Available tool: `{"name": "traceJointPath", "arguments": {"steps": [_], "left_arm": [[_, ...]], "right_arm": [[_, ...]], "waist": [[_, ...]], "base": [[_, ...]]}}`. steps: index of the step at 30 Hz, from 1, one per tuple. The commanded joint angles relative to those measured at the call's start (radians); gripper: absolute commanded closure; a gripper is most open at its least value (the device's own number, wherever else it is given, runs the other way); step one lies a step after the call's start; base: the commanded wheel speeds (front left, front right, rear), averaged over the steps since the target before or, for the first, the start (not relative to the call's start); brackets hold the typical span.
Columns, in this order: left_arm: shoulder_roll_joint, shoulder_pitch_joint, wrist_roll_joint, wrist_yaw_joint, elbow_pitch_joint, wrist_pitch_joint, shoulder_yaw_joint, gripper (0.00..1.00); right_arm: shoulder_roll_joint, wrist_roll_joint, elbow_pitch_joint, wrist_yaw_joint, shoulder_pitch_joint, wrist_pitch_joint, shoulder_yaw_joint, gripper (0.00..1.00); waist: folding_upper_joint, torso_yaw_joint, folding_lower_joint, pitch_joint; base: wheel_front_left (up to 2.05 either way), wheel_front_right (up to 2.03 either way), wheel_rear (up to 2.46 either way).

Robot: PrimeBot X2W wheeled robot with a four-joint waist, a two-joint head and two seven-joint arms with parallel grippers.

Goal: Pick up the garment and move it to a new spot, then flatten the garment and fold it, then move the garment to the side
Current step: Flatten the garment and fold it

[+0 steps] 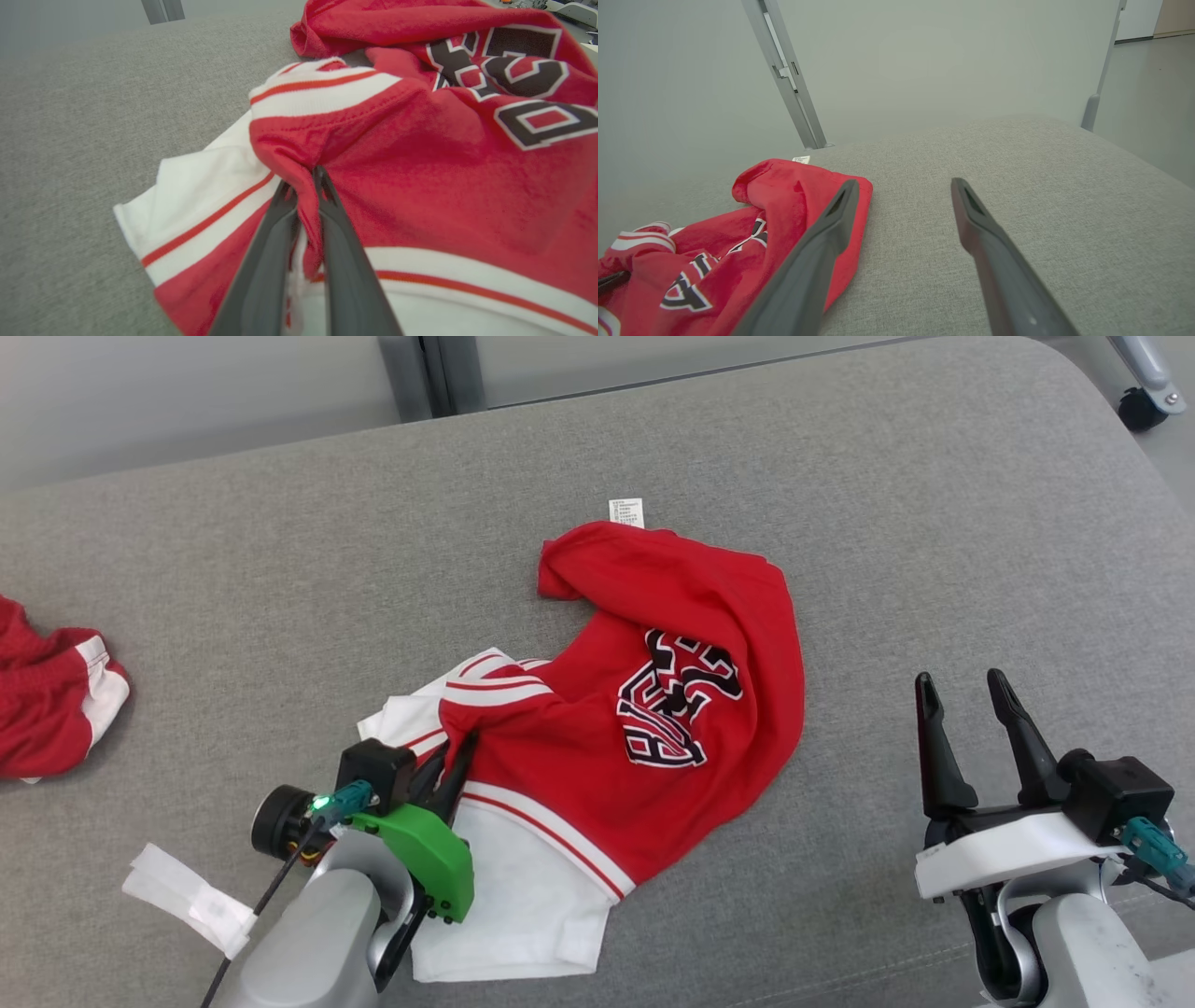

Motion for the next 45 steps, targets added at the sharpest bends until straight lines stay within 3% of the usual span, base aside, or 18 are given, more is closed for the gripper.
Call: {"name": "traceJointPath", "arguments": {"steps": [1, 15, 16, 17, 18, 24, 31, 37, 45], "left_arm": [[0.013, -0.022, -0.011, -0.002, 0.005, -0.007, 0.009, 1.0], [0.144, 0.044, 0.012, 0.052, -0.103, -0.008, 0.231, 1.0], [0.146, 0.054, 0.017, 0.051, -0.105, -0.008, 0.235, 0.96], [0.145, 0.064, 0.023, 0.05, -0.108, -0.008, 0.24, 0.28], [0.142, 0.069, 0.03, 0.05, -0.111, -0.008, 0.243, 0.0], [0.099, 0.114, 0.064, 0.074, -0.201, -0.007, 0.312, 0.0], [0.031, 0.234, 0.144, 0.094, -0.431, -0.007, 0.438, 0.0], [-0.037, 0.371, 0.209, 0.08, -0.589, -0.007, 0.537, 0.0], [-0.084, 0.458, 0.265, 0.042, -0.649, -0.007, 0.588, 0.0]], "right_arm": [[0.0, -0.002, 0.002, -0.001, -0.001, -0.003, -0.002, 0.0], [-0.002, -0.008, 0.031, -0.001, 0.007, -0.003, -0.002, 0.0], [-0.003, -0.009, 0.034, -0.001, 0.01, -0.003, -0.003, 0.0], [-0.004, -0.009, 0.037, -0.001, 0.013, -0.003, -0.004, 0.0], [-0.005, -0.009, 0.039, -0.001, 0.016, -0.003, -0.005, 0.0], [-0.012, -0.012, 0.058, -0.001, 0.024, -0.003, -0.008, 0.0], [-0.019, -0.016, 0.076, -0.001, 0.034, -0.003, -0.012, 0.0], [-0.024, -0.017, 0.093, -0.001, 0.041, -0.003, -0.013, 0.0], [-0.022, -0.021, 0.105, -0.001, 0.049, -0.003, -0.035, 0.0]], "waist": [[0.0, 0.011, 0.0, -0.005], [0.0, 0.04, 0.0, -0.024], [0.0, 0.04, 0.0, -0.026], [0.0, 0.041, 0.0, -0.028], [0.0, 0.043, 0.0, -0.031], [0.0, 0.075, 0.0, -0.057], [0.0, 0.129, 0.0, -0.087], [0.0, 0.171, 0.0, -0.11], [0.0, 0.213, 0.0, -0.113]], "base": [[0.0, 0.0, 0.0], [0.0, 0.0, 0.0], [0.0, 0.0, 0.0], [0.0, 0.0, 0.0], [0.0, 0.0, 0.0], [0.0, 0.0, 0.0], [0.0, 0.0, 0.0], [0.0, 0.0, 0.0], [0.0, 0.0, 0.0]]}}
